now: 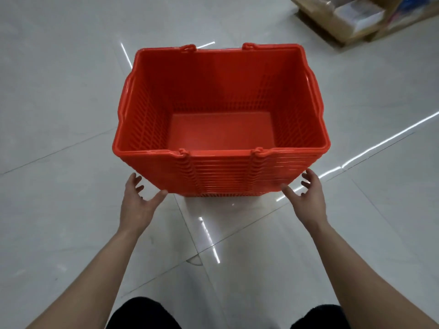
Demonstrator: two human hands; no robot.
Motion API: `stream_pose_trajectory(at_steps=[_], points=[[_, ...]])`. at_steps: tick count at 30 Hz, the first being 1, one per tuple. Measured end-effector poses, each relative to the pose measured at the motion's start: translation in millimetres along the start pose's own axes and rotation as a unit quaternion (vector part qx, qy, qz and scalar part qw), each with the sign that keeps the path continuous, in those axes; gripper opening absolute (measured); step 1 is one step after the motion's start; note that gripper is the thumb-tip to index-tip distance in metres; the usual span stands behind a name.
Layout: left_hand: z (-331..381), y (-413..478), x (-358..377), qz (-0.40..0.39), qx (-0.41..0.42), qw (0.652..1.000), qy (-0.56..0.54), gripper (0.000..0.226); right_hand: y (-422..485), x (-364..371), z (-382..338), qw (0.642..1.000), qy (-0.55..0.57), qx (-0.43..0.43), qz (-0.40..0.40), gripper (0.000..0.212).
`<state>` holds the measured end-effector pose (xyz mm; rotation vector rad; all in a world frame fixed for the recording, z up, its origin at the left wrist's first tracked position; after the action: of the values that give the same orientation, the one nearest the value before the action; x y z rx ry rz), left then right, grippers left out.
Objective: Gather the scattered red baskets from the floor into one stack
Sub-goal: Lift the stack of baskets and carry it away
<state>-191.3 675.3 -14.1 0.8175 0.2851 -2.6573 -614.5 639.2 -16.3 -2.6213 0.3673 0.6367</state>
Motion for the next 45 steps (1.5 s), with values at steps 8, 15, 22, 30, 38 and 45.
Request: stream_pose_trajectory(at_steps=[8, 15, 22, 30, 38, 45], points=[[-13.7, 30.0, 36.1, 0.083, 0.094, 0.989, -0.072, 0.098, 20.9, 29.7, -5.6, 0.984, 0.121, -0.120, 0.055, 0.090], [-13.2, 34.1, 51.9, 0.117, 0.143, 0.979, -0.092, 0.102, 15.3, 45.1, -2.2, 0.970, 0.179, -0.142, 0.086, 0.093], [10.9, 25.1, 79.9, 0.093, 0.168, 0.976, -0.098, 0.102, 12.8, 18.7, 12.5, 0.959, 0.196, -0.136, 0.152, 0.095], [73.0, 12.8, 159.2, -0.010, 0.219, 0.970, -0.104, 0.103, -5.7, -66.5, 67.1, 0.933, 0.196, -0.105, 0.283, 0.081], [153.4, -34.5, 272.6, -0.134, 0.288, 0.941, -0.119, 0.099, -40.7, -173.6, 136.8, 0.895, 0.190, -0.056, 0.400, 0.071], [222.1, -98.5, 383.1, -0.238, 0.339, 0.899, -0.142, 0.096, -76.5, -260.3, 210.9, 0.843, 0.183, -0.019, 0.506, 0.082]])
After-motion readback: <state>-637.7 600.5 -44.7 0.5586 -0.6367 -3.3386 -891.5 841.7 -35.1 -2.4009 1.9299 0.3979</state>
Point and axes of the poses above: each hand's wrist, its own y-axis towards the middle knuckle, its own x-axis out of the palm, z = x × y, the point moved 1 cm from there along y, towards the middle knuckle, and after that the axes turned 7 degrees about x, right-handed, at the moved point
